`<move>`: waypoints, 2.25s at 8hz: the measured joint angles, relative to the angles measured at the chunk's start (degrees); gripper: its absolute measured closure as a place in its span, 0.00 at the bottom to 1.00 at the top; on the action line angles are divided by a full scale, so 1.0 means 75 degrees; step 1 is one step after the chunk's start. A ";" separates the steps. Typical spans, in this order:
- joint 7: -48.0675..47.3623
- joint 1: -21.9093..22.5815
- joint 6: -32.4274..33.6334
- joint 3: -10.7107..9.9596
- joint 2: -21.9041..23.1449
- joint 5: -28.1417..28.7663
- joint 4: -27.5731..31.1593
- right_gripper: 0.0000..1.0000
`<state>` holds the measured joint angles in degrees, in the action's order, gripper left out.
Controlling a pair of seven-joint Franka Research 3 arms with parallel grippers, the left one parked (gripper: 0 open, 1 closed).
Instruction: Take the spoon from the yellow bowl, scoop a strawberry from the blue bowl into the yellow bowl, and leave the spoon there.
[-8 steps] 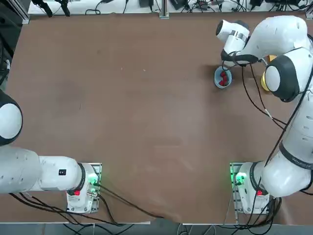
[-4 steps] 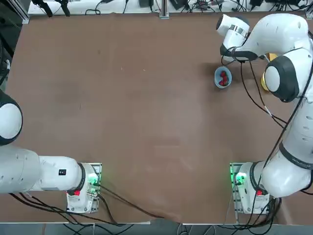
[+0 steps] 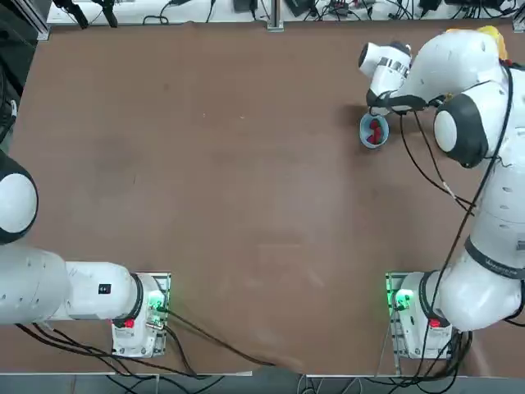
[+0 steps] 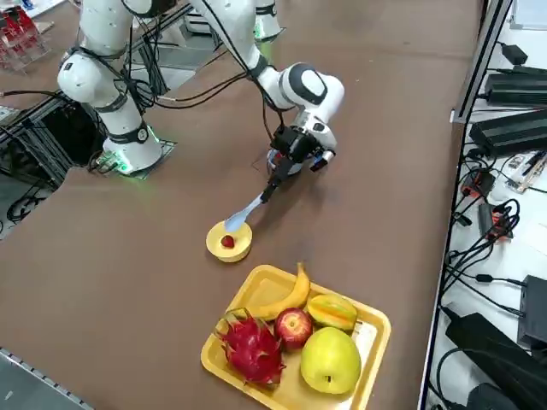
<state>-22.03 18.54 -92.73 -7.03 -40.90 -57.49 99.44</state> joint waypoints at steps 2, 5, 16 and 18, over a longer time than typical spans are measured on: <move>-0.0336 -0.0002 0.0021 -0.0006 -0.0036 -0.0505 -0.0001 0.90; -0.1221 0.0000 0.0005 -0.0004 -0.0332 -0.0929 -0.0002 0.90; -0.2466 0.0016 -0.0150 0.0208 -0.0860 -0.0798 -0.0270 0.04; -0.2116 0.0090 -0.0145 0.0418 -0.0800 0.0133 -0.0746 0.00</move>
<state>-37.91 19.21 -93.82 -3.90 -46.90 -56.49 93.85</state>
